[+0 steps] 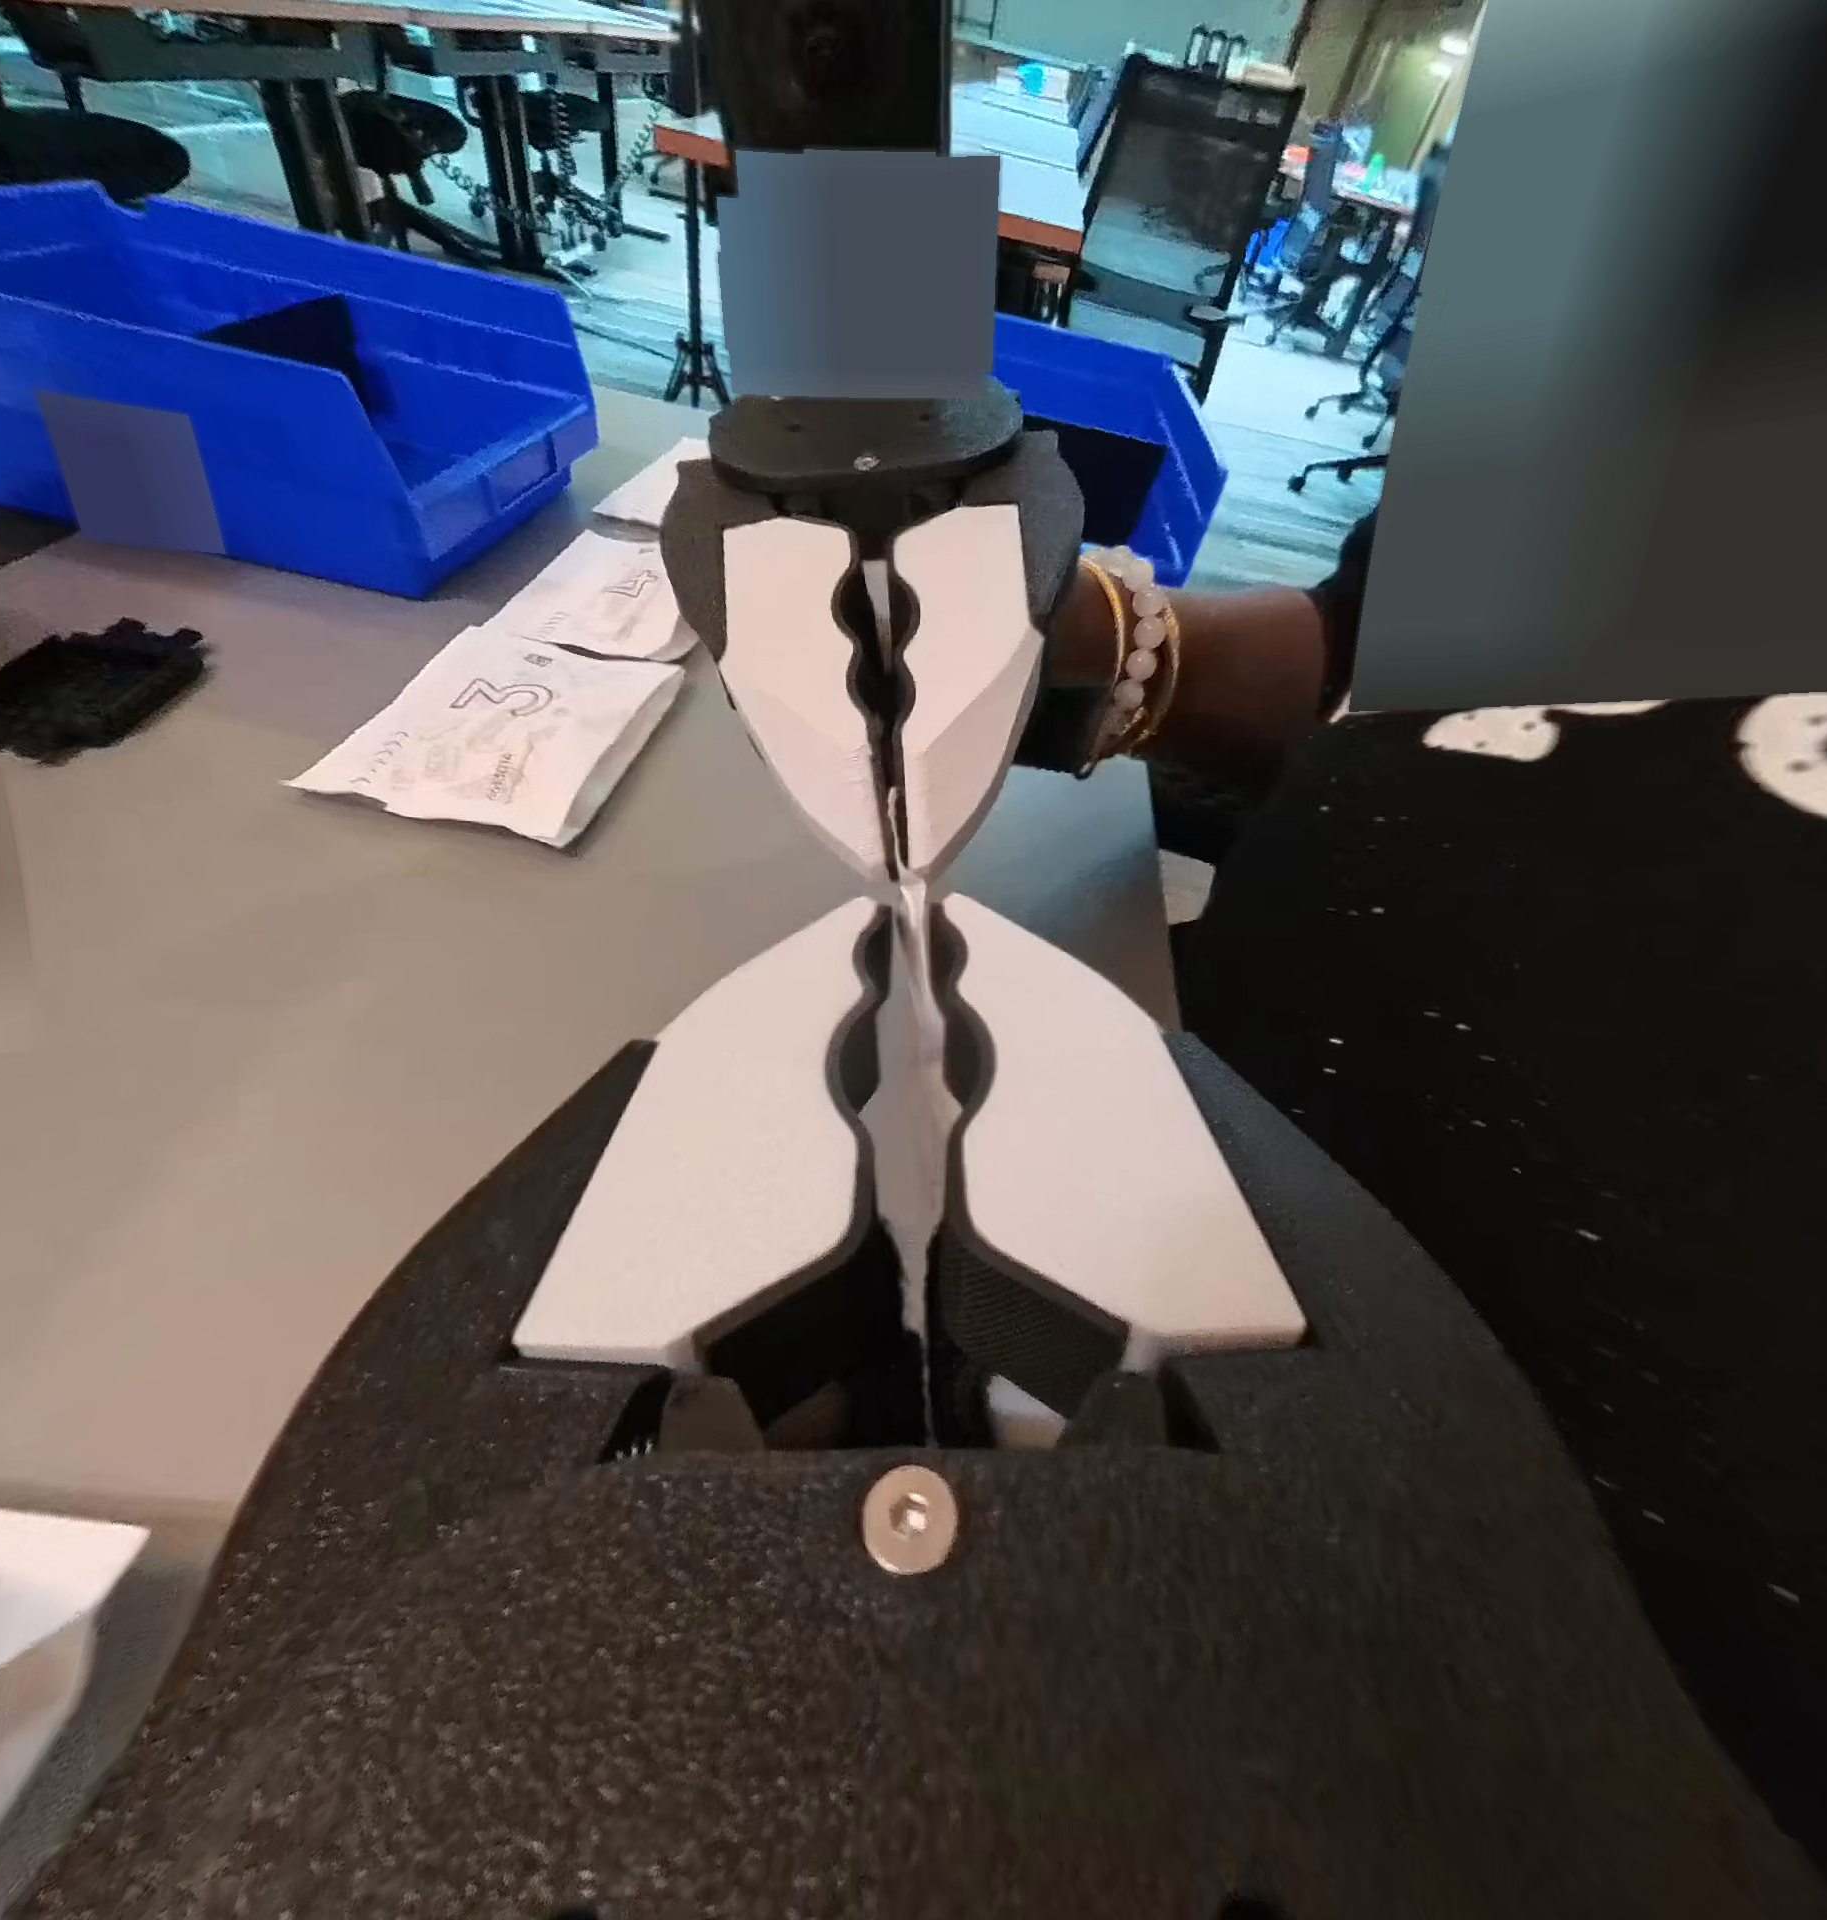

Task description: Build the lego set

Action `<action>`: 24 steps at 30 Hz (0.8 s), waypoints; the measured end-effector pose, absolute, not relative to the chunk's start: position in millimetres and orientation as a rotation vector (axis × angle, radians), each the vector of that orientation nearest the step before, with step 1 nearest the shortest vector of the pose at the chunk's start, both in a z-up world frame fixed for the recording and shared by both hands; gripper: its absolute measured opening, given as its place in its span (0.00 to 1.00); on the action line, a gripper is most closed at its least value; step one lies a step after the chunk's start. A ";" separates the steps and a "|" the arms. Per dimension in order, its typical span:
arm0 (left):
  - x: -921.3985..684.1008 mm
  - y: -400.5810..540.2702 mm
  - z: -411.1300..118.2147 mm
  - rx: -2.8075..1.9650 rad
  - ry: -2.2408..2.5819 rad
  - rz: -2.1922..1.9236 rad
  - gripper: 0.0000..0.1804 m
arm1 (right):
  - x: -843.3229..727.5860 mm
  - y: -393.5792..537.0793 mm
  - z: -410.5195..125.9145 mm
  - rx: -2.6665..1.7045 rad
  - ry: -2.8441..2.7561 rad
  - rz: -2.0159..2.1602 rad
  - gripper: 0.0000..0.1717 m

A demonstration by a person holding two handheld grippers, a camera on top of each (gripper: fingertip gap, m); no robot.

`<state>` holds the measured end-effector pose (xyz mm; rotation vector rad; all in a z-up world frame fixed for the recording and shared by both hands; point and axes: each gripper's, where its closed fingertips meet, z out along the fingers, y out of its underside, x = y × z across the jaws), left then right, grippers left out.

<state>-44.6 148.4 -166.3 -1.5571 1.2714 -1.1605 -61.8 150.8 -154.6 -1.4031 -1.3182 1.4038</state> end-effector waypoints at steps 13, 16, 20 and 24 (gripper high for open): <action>4.8 186.3 -108.0 -1.377 1.650 -0.931 0.20 | -17.8 192.0 -82.6 -1.291 -1.298 1.121 0.00; 18.6 198.1 -96.6 -1.285 1.641 -0.832 0.03 | -8.2 197.3 -74.2 -1.283 -1.300 1.054 0.00; 23.0 209.0 -90.5 -1.288 1.608 -0.854 0.00 | -3.8 208.6 -68.0 -1.309 -1.271 1.031 0.00; 14.7 217.8 -84.2 -1.280 1.790 -0.896 0.02 | -9.3 219.8 -51.5 -1.272 -1.225 0.979 0.00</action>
